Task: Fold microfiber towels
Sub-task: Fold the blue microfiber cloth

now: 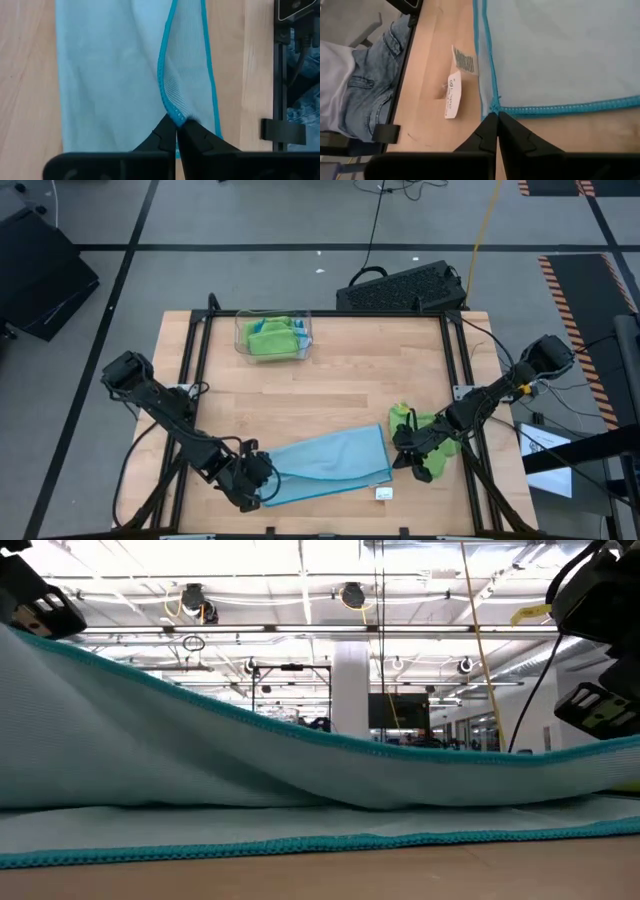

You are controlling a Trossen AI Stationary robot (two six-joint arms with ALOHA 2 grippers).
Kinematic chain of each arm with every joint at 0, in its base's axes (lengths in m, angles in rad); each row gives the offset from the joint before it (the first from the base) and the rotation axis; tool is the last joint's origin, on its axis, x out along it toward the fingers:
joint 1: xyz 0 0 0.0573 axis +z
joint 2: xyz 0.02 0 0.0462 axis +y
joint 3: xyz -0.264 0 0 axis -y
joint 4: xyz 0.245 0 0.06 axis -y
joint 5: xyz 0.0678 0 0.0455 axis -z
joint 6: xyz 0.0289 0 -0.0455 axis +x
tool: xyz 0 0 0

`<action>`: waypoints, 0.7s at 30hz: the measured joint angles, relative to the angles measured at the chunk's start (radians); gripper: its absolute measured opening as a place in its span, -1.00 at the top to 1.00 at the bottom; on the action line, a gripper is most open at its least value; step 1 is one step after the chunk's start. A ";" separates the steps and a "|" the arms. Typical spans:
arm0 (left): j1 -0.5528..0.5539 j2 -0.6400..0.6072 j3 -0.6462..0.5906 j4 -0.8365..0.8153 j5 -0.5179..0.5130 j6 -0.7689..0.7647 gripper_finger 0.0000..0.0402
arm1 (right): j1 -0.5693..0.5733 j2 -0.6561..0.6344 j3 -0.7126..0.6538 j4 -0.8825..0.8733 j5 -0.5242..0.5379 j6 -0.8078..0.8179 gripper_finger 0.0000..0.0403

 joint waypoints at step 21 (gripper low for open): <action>-0.013 0.000 0.000 0.049 0.002 -0.026 0.89 | 0.062 0.141 0.000 0.152 -0.029 0.053 0.94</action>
